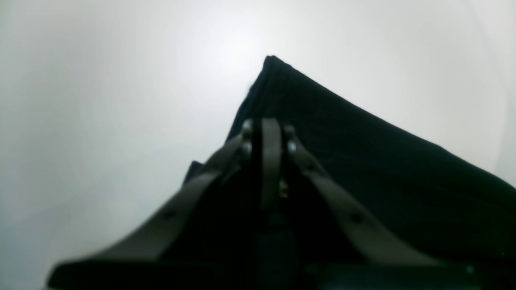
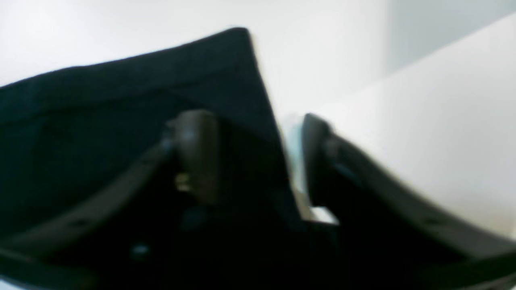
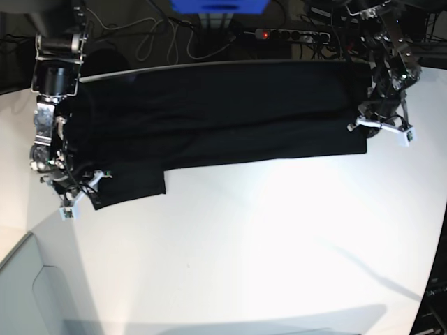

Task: Fold the T-shirt properly
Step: 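Reach the right gripper down to the hanging sleeve corner, then fold the sleeve corner with the right gripper toward the left gripper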

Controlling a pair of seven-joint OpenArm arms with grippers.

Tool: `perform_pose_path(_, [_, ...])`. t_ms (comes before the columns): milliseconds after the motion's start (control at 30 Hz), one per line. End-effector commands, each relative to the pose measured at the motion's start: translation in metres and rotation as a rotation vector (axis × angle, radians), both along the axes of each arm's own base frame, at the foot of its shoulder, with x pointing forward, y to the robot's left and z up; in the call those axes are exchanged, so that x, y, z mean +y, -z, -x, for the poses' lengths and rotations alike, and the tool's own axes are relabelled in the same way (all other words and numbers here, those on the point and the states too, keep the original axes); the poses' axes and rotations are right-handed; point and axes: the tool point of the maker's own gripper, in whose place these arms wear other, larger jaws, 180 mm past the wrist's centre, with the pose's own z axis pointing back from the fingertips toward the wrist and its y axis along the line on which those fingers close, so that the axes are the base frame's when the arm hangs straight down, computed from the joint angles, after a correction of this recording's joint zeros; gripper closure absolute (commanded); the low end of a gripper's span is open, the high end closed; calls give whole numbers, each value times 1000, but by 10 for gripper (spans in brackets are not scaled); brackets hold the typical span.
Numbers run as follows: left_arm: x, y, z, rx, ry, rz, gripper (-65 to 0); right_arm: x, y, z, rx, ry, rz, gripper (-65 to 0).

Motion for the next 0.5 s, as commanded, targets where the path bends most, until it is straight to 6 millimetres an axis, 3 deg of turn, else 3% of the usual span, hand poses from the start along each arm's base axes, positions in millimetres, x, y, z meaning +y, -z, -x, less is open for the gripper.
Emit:
perform_pose_path(0, [5,-12,-7,-40,3,-25,0,0,-6,-3,-7,-11,1,-150])
perform_pose_path(67, [4,-12,-7,-40,3,-24,0,0,-6,-3,-7,-11,1,-23])
perform_pose_path(100, [4,-12,-7,-40,3,-24,0,0,-6,-3,-8,-11,2,0])
perform_pose_path(200, [5,-12,-7,-40,3,-25,0,-1,-18,-10,-43,-16,10,-3])
perform_pose_path(367, [7,-13,-7,-41,4,-30,0,14,-73,-14,-200,-83,67,-2])
perform_pose_path(467, [7,-13,-7,-41,4,-30,0,27,-101,-6,-283,-127,96,-2])
